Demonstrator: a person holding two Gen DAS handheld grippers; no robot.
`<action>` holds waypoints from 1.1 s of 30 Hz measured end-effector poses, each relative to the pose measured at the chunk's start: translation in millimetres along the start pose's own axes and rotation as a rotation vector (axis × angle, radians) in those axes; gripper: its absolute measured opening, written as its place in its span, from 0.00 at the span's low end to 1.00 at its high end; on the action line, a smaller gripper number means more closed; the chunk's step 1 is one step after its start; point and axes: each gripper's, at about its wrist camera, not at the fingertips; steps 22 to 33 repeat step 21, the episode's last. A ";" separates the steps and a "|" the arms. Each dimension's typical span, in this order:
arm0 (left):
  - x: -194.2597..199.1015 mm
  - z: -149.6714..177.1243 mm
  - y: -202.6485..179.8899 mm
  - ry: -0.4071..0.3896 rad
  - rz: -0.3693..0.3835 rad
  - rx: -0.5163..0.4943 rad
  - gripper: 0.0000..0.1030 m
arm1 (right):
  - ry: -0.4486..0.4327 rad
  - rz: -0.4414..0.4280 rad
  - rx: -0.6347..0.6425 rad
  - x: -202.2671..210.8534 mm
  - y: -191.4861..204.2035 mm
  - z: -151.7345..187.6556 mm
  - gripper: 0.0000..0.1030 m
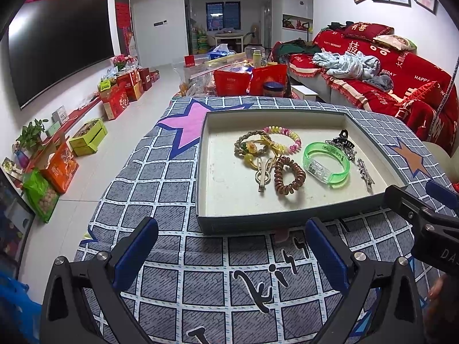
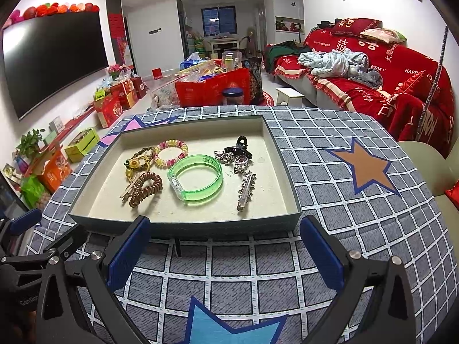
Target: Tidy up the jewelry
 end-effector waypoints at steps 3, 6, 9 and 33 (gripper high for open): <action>0.3 0.4 0.4 0.000 -0.002 0.001 1.00 | 0.000 0.001 -0.001 0.1 0.1 0.4 1.00; -0.7 0.9 1.3 0.007 -0.006 0.002 1.00 | 0.001 0.001 0.000 0.6 0.4 -0.7 1.00; -1.4 1.7 2.2 0.010 -0.007 0.005 1.00 | 0.000 -0.001 0.001 1.3 0.8 -1.5 1.00; -0.8 2.1 2.6 0.008 0.003 0.005 1.00 | 0.000 0.000 0.000 1.4 0.9 -1.0 1.00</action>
Point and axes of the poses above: each gripper's, at about its wrist camera, not at the fingertips, and x roughly against the way its jaws point, y to its left, z to its underside, and after that the axes turned 3 degrees about -y, right-handed
